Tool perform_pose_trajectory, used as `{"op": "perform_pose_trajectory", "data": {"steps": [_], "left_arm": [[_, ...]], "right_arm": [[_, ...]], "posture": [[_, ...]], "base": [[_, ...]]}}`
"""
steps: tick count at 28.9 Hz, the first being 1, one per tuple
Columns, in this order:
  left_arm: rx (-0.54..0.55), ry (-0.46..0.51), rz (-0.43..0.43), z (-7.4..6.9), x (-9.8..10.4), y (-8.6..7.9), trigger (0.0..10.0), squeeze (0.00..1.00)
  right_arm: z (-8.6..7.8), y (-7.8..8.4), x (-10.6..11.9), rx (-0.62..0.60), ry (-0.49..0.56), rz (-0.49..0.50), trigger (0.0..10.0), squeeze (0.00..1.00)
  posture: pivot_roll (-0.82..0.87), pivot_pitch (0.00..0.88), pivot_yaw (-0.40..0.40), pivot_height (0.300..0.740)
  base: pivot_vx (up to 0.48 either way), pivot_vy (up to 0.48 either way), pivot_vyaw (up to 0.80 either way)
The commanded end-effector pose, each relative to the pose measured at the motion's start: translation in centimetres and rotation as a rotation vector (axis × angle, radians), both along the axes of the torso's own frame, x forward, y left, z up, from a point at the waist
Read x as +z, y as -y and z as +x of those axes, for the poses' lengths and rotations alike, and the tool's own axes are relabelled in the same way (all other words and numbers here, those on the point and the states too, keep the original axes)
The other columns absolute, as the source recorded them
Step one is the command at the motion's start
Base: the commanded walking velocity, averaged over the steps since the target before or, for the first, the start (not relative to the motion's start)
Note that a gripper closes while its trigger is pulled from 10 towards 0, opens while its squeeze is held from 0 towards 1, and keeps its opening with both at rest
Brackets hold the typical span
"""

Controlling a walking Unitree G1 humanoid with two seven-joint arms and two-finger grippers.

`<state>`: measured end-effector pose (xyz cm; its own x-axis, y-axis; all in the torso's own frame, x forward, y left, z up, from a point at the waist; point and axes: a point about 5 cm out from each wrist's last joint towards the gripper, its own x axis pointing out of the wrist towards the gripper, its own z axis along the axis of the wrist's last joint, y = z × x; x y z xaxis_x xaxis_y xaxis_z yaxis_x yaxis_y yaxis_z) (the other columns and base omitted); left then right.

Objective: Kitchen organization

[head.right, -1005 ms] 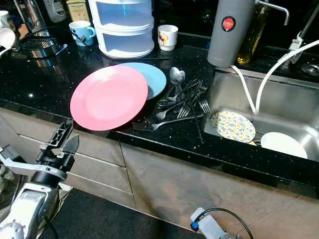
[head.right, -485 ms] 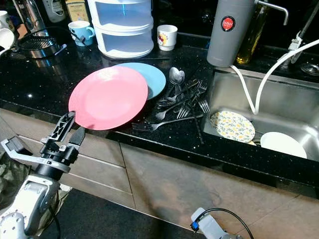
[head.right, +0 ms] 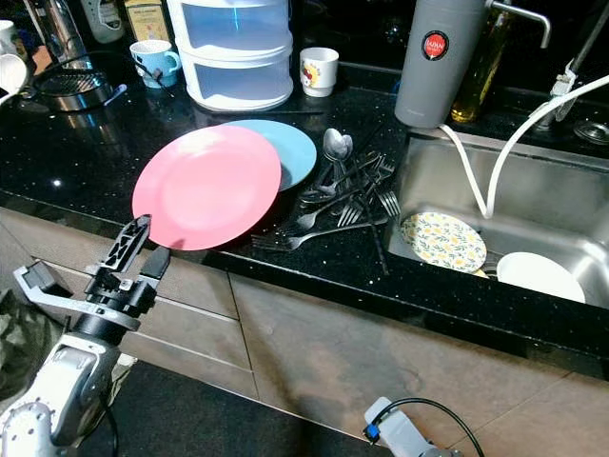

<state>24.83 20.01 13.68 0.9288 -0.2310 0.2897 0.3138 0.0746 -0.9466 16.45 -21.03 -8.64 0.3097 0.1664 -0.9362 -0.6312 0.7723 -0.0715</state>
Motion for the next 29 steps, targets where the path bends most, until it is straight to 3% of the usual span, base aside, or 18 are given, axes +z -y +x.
{"op": "perform_pose_trajectory", "data": {"steps": [1,10,11,12,14,15,29], "left_arm": [[-0.012,-0.030,0.012,0.1,-0.4,0.0,10.0,0.00],[-0.024,-0.013,0.027,0.5,0.0,-0.1,10.0,0.00],[-0.027,-0.004,0.033,0.6,0.1,-0.1,8.6,0.00],[-0.031,0.005,0.036,0.7,0.3,-0.3,3.1,0.00],[-0.032,0.008,0.036,0.8,0.3,-0.3,3.1,0.00],[-0.031,0.009,0.036,0.8,0.4,-0.4,0.0,0.00],[-0.031,0.020,0.053,1.2,0.5,-1.1,0.0,0.00]], "right_arm": [[-0.2,0.3,0.0,-0.007,-0.004,-0.007,10.0,0.00],[-0.2,0.3,0.0,-0.011,-0.001,-0.006,10.0,0.00],[-0.2,0.3,0.0,-0.011,-0.001,-0.006,10.0,0.00],[-0.2,0.3,0.0,-0.012,-0.001,-0.006,10.0,0.00],[-0.2,0.3,0.0,-0.013,0.000,-0.006,10.0,0.00],[-0.2,0.3,0.0,-0.013,0.000,-0.005,10.0,0.00],[-0.1,0.2,0.0,-0.021,0.005,-0.002,10.0,0.00]], "posture": [[0.03,0.007,0.002,0.740],[0.03,0.010,0.006,0.740],[0.03,0.009,0.006,0.740],[0.03,0.009,0.007,0.740],[0.03,0.009,0.007,0.740],[0.02,0.009,0.008,0.740],[0.02,0.007,0.014,0.740]], "base": [[0.000,0.000,0.00],[0.000,0.000,0.00],[0.000,0.000,0.00],[0.000,0.000,0.00],[0.000,0.000,0.00],[0.000,0.000,0.00],[0.000,0.000,0.00]]}}
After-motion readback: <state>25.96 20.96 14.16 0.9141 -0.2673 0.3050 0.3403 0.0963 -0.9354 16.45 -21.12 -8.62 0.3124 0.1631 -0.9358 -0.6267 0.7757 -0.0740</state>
